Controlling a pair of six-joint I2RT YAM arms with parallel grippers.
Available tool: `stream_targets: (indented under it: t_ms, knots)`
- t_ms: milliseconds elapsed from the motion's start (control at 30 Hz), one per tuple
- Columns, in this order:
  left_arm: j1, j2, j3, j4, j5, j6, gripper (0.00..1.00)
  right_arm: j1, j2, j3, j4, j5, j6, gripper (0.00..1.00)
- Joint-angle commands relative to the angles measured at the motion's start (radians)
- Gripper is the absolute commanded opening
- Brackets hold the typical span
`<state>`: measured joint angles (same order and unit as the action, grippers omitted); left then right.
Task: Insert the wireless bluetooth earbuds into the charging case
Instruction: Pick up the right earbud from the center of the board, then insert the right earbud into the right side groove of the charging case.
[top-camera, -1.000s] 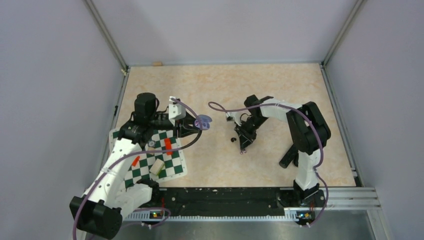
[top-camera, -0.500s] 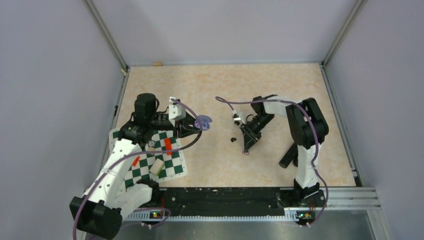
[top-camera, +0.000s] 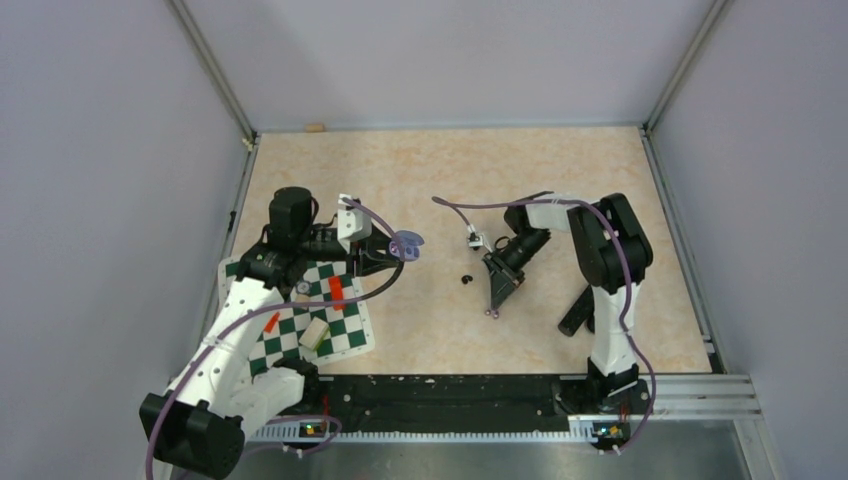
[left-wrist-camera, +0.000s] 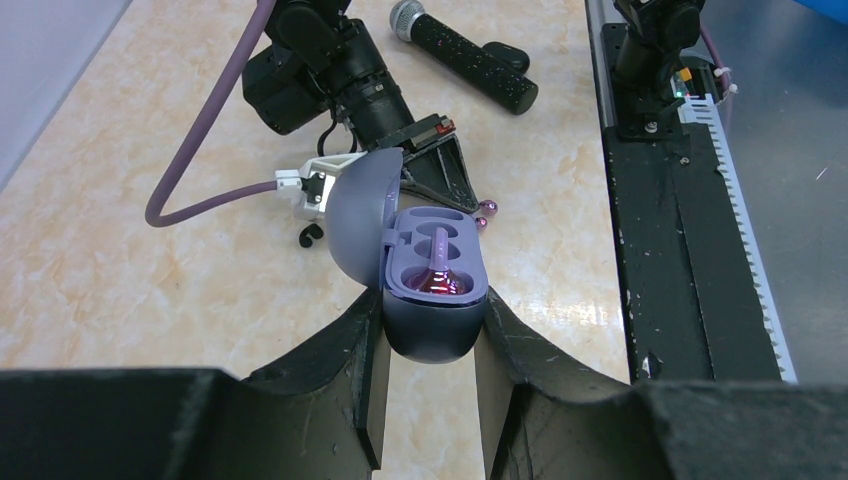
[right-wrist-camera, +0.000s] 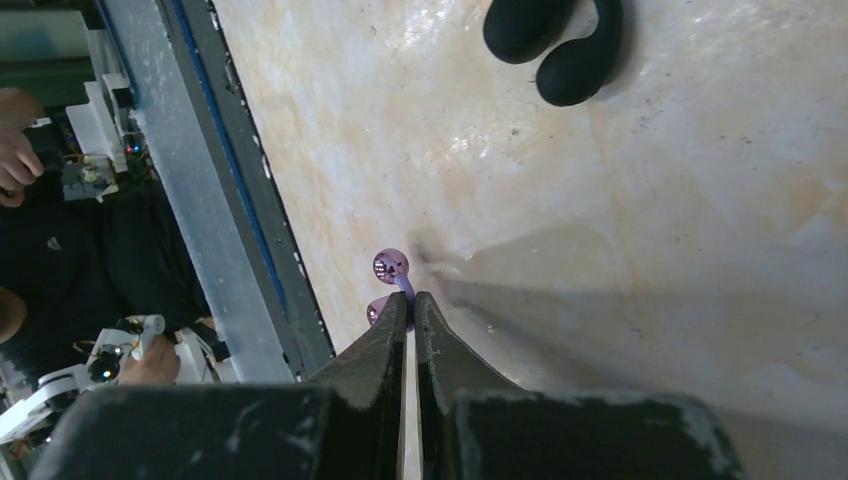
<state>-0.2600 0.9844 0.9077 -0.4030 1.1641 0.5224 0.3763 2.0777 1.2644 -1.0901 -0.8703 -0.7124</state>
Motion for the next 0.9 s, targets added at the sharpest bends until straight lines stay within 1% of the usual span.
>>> stream_targets:
  t_ms: [0,200,333,433,667,767,867]
  knots:
    - [0.006,-0.014,-0.004,0.042,0.037,0.001,0.03,-0.006,-0.002,0.027,-0.050,-0.065,-0.051,0.00]
    - [0.005,-0.010,-0.003,0.044,0.036,-0.005,0.03,-0.005,-0.061,0.051,-0.068,-0.093,-0.049,0.00]
    - [0.004,-0.003,-0.013,0.077,0.026,-0.037,0.03,-0.006,-0.159,0.071,-0.048,-0.078,-0.025,0.00]
    - [0.000,0.012,-0.032,0.128,0.010,-0.076,0.03,-0.006,-0.270,0.061,0.039,-0.021,0.034,0.00]
    - [-0.050,0.058,-0.033,0.175,-0.081,-0.111,0.00,-0.004,-0.538,0.007,0.322,0.117,0.168,0.00]
    - [-0.059,0.082,-0.034,0.197,-0.095,-0.135,0.00,-0.005,-0.661,-0.016,0.463,0.153,0.219,0.00]
    - [-0.068,0.098,-0.040,0.219,-0.104,-0.153,0.00,-0.003,-0.757,-0.032,0.569,0.170,0.256,0.00]
